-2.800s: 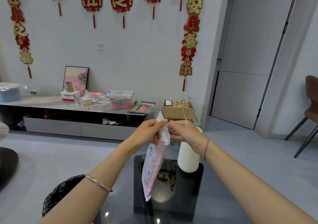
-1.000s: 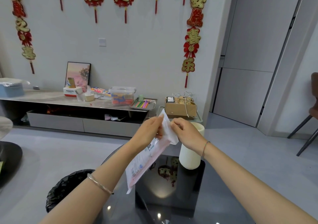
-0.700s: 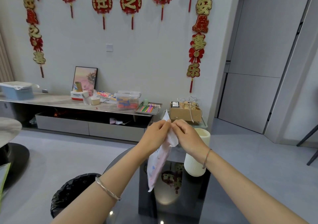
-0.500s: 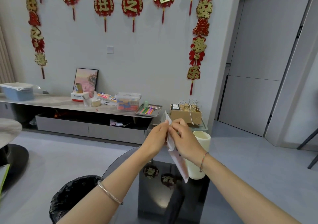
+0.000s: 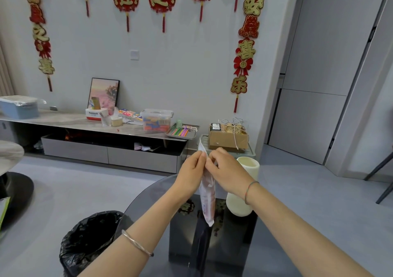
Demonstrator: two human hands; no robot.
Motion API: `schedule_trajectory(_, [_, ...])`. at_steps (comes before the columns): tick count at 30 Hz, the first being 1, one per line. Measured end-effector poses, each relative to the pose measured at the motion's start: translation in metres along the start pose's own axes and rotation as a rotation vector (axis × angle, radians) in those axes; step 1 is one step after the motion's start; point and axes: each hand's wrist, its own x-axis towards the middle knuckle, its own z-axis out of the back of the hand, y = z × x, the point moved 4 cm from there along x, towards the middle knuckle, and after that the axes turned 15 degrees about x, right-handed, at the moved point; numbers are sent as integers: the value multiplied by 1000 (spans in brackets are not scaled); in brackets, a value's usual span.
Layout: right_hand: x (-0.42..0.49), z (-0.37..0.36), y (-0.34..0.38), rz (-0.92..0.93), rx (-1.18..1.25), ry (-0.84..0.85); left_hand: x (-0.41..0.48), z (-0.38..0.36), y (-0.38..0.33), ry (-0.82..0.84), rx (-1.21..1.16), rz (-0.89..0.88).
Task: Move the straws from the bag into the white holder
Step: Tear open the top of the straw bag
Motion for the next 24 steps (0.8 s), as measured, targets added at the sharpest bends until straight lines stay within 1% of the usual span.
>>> schedule_trajectory(1, [2, 2, 0, -41, -45, 59, 1, 0, 0, -7, 4, 5])
schedule_trajectory(2, [3, 3, 0, -76, -30, 105, 1, -1, 0, -13, 4, 7])
schedule_trajectory(4, [3, 3, 1, -93, 45, 131, 1, -3, 2, -28, -4, 19])
schedule_trajectory(7, [-2, -4, -2, -77, 134, 66, -2, -8, 5, -79, -30, 53])
schedule_trajectory(10, [-5, -9, -7, -71, 156, 10, -4, -11, 9, -118, -72, 70])
schedule_trajectory(16, [-2, -12, -13, -139, 339, -11, -7, -9, 12, -131, -118, 77])
schedule_trajectory(18, [2, 2, -14, -129, 263, -81, -2, 1, 10, -129, -83, 68])
schedule_trajectory(21, [7, 32, -16, -81, 43, -233, 7, 22, 7, -154, 155, 32])
schedule_trajectory(22, [8, 38, -15, -63, -5, -259, 7, 26, 4, -150, 227, 4])
schedule_trajectory(24, [10, 42, -10, -20, -99, -283, 5, 27, -1, -134, 294, -42])
